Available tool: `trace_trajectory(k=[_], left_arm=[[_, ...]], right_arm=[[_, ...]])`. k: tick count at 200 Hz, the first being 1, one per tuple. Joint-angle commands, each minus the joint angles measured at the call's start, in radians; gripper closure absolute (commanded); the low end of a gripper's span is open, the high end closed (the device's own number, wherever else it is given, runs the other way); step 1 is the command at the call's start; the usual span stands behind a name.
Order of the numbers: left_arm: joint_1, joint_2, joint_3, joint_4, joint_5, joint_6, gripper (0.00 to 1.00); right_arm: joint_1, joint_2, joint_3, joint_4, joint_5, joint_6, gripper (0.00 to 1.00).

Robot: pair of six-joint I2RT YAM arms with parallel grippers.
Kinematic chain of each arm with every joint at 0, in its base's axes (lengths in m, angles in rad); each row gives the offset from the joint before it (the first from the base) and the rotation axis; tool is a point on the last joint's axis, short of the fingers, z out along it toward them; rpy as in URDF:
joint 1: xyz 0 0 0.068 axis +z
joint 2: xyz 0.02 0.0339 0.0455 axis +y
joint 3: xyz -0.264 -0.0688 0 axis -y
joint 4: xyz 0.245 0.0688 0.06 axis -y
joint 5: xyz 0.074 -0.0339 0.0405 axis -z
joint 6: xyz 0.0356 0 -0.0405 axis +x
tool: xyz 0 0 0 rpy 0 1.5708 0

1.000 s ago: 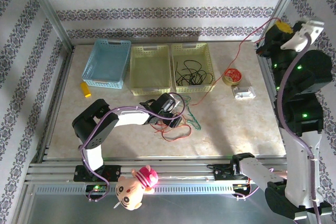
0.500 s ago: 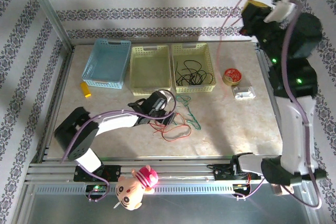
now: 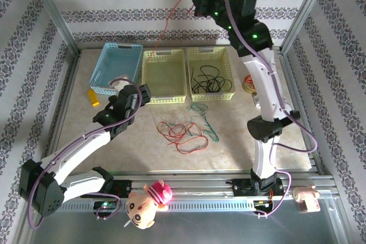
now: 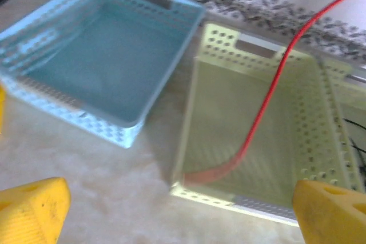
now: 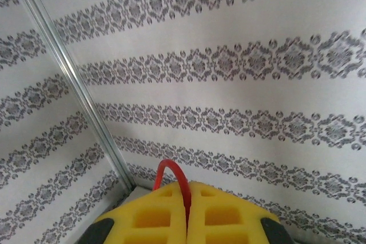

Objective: Untangle the cables

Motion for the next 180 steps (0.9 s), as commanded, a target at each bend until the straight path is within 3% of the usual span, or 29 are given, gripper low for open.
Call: trace_trajectory(k=[1,63,96,180], left_arm=[[0.008,-0.051,-0.057,-0.126,-0.052,-0.09,0.01],[0.009,-0.066,-0.088,-0.153,-0.046,-0.06,0.01],[0.009,-0.052,-0.066,-0.128,-0.036,-0.005,0.01],[0.008,-0.015,-0.081,-0.056,0.157,0.074,0.01]], right_arm=[[0.021,0.048,-0.016,-0.023,0.006,-0.012,1.0],[0.087,0.151,-0.34,-0.049,0.166,-0.04,1.0],[0.11,0.212,-0.46,-0.05,0.084,0.047,1.0],[0.134,0.464,-0.345,-0.131,0.005,0.174,1.0]])
